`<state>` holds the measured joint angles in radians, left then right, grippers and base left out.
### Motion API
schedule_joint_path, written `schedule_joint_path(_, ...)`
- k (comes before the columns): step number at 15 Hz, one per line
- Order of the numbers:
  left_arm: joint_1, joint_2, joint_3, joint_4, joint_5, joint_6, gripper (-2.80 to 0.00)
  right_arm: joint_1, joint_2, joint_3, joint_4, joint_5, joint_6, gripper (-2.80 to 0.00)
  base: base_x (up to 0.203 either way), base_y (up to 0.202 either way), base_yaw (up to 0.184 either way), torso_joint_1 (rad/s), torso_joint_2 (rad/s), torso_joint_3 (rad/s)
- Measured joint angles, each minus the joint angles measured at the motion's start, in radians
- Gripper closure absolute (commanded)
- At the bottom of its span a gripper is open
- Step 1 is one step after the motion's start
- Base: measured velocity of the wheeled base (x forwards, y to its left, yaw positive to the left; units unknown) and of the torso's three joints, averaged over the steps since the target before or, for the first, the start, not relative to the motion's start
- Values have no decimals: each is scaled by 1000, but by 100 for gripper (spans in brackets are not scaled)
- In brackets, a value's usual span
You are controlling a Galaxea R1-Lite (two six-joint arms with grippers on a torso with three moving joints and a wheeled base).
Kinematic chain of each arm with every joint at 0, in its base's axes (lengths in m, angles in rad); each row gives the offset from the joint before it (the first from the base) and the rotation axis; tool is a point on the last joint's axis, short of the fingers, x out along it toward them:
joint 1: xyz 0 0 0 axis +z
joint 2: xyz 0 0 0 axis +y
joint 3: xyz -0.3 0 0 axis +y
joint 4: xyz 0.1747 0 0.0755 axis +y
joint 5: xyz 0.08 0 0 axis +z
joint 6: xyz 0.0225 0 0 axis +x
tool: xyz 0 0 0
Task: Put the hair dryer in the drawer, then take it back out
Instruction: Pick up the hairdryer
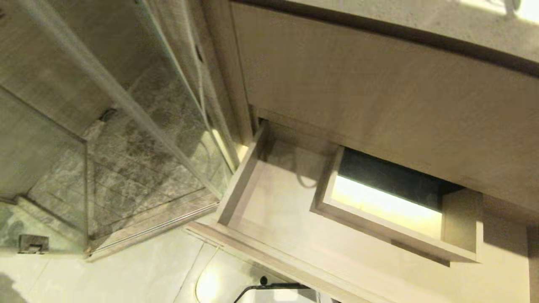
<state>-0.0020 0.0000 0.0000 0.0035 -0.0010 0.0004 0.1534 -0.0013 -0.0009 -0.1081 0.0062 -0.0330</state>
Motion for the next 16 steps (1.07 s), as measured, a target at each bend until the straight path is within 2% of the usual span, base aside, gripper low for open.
schedule_joint_path(4,0,0,0,0,0,0,0,1,0,1,0,0,1,0,1,-5,118,218,-146,-75)
schedule_joint_path(12,0,0,0,0,-1,0,0,2,0,1,0,0,0,0,0,0,0,10,-6,-2)
schedule_joint_path(16,0,0,0,-1,-1,0,0,1,0,1,0,-1,0,0,0,0,26,169,-331,-153)
